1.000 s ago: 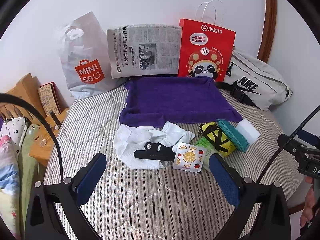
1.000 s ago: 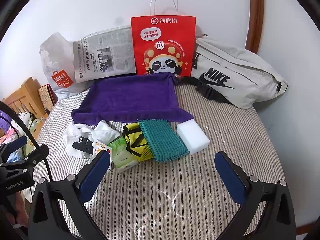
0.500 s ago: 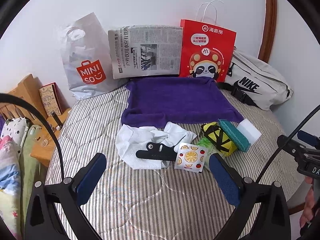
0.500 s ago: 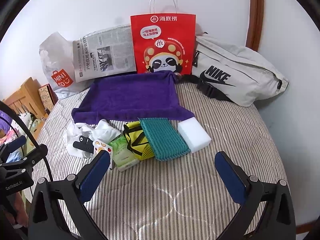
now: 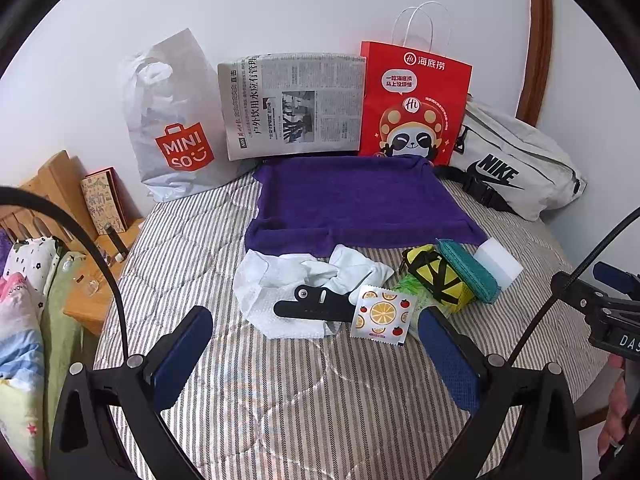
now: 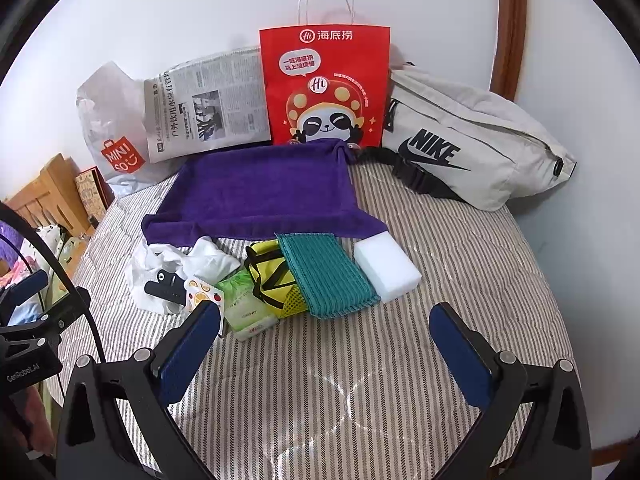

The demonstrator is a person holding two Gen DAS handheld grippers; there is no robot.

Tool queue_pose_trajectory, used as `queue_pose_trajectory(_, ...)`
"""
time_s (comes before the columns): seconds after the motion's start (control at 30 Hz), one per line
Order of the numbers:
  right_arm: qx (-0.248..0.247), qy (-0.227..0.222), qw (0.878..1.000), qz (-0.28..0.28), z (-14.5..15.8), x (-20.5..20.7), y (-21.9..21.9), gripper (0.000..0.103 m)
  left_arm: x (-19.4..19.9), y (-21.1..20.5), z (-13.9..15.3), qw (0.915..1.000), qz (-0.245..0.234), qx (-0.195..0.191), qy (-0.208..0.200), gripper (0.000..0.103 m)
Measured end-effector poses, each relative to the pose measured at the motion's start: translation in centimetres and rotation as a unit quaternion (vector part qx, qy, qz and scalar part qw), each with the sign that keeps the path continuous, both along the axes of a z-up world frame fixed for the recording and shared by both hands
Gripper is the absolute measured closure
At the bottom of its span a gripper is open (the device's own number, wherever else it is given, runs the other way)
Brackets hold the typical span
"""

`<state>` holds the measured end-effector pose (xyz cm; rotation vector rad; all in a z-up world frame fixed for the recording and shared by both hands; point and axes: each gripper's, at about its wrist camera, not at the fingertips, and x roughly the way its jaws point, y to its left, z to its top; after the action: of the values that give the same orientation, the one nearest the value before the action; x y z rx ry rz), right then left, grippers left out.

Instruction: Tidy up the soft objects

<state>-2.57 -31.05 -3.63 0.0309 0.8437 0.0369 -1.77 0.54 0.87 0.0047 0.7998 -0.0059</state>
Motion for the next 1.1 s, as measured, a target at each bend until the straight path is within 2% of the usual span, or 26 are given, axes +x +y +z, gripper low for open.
queue_pose_trajectory(1.1,0.003,-0.003,1.000,-0.001,0.23,-0.40,-0.14,0.000,-0.26,-0.46,-0.03,1.0000,-0.006,-0.002,0.001,0.000)
